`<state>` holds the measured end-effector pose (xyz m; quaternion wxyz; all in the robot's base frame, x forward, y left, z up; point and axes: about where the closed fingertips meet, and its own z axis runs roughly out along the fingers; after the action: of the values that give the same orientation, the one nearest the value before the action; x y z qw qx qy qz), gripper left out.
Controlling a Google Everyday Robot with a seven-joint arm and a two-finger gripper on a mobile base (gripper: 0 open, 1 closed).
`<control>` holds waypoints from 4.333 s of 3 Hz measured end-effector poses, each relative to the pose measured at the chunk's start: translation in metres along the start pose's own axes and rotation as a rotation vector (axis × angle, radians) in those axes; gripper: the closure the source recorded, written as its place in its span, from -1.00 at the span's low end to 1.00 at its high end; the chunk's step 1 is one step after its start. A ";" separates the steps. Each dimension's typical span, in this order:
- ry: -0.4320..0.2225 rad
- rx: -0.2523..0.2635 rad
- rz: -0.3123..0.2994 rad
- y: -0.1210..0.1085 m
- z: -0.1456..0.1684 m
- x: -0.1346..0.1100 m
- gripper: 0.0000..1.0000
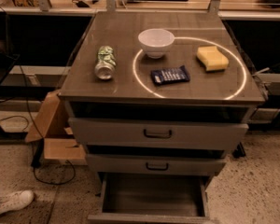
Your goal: Close bottom drawer
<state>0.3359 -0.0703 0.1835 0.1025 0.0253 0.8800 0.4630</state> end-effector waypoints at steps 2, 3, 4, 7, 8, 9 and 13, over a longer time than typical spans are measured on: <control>-0.032 -0.082 -0.060 0.040 0.041 -0.039 1.00; -0.032 -0.082 -0.060 0.040 0.041 -0.039 1.00; -0.026 -0.084 -0.049 0.039 0.044 -0.035 1.00; -0.041 -0.128 -0.068 0.052 0.092 -0.047 1.00; -0.057 -0.116 -0.068 0.049 0.096 -0.053 1.00; -0.057 -0.115 -0.068 0.050 0.096 -0.052 1.00; -0.190 -0.181 -0.178 0.103 0.146 -0.137 1.00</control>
Offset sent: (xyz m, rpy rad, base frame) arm 0.0732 0.0820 0.0265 0.1155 -0.1302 0.0324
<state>0.4946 0.0870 0.2091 0.2277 -0.0183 0.8199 0.5250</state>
